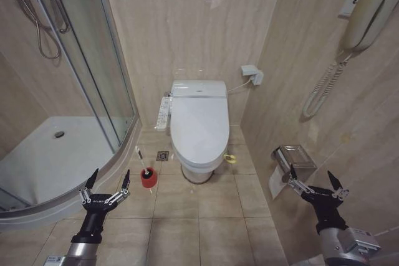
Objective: Open the toilet lid, clean the toilet bowl with a toilet brush, close the toilet lid, and flush.
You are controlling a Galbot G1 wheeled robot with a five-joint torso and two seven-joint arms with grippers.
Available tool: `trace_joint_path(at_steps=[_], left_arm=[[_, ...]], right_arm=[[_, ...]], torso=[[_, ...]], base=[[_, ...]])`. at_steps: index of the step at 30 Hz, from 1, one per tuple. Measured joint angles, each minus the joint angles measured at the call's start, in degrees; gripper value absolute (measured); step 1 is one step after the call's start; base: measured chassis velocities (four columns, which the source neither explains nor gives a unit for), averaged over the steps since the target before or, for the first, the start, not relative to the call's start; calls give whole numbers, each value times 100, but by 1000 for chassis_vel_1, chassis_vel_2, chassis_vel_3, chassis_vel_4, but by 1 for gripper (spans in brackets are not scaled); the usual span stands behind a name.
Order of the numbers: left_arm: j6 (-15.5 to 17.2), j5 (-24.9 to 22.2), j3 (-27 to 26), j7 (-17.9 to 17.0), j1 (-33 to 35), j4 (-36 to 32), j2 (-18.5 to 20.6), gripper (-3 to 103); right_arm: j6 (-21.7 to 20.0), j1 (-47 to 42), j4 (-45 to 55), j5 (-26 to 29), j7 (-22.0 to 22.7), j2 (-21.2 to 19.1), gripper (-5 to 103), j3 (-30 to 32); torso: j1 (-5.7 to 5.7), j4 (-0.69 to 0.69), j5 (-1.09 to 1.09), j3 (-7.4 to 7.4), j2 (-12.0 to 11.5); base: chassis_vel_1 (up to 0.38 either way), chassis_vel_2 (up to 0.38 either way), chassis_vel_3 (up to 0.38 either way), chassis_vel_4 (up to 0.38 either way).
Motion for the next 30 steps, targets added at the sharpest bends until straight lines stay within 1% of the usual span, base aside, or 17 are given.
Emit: trace_joint_path(at_steps=[7,15,18,30], left_arm=[[0,0,0,0,1,0,0,100],[0,0,0,0,0,0,0,100],[0,0,0,0,0,0,0,100],[0,0,0,0,0,0,0,100]], right_arm=[[0,0,0,0,0,0,100,0],[0,0,0,0,0,0,100,0],[0,0,0,0,0,0,100,0],[0,0,1,0,0,0,100,-1]], torso=[[-2,2,0,-1,0],[-1,0,0,0,0],[0,2,0,0,0],[-2,1,0,-1,0]], base=[[0,0,0,0],[-28,29,24,-30],[-52,24,63,-55],[-1,5,0,1]])
